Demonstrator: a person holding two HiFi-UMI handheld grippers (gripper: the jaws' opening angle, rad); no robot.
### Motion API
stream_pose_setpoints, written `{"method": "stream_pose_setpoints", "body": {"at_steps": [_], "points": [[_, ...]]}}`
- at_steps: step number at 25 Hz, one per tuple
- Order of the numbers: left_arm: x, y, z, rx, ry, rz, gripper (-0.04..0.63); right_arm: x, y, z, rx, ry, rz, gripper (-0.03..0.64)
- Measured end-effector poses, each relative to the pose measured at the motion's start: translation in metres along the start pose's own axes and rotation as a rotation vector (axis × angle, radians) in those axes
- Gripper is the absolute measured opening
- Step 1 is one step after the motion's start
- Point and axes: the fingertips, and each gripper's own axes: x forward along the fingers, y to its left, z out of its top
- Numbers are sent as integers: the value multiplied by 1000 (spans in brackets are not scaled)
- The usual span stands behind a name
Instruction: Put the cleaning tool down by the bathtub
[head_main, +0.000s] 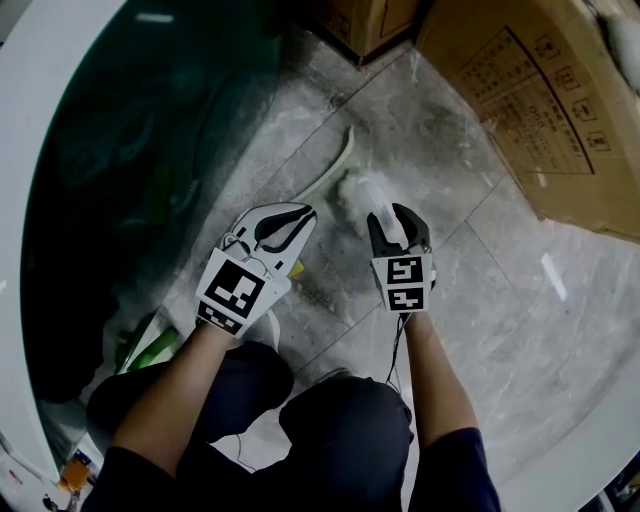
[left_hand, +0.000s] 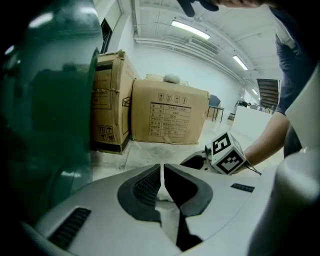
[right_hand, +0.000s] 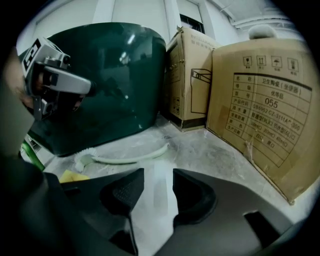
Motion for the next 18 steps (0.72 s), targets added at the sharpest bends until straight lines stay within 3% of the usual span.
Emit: {"method": "stream_pose_setpoints", "body": {"at_steps": [5, 9, 18], "points": [[-23, 5, 28, 32, 21, -10, 44, -43, 6, 28, 22, 4, 13, 187], [-57, -4, 57, 5, 18, -19, 44, -88, 13, 57, 19, 25, 21, 189], [-146, -20, 154, -15, -1, -20, 44, -199, 32, 166, 35, 12, 27, 192]]}}
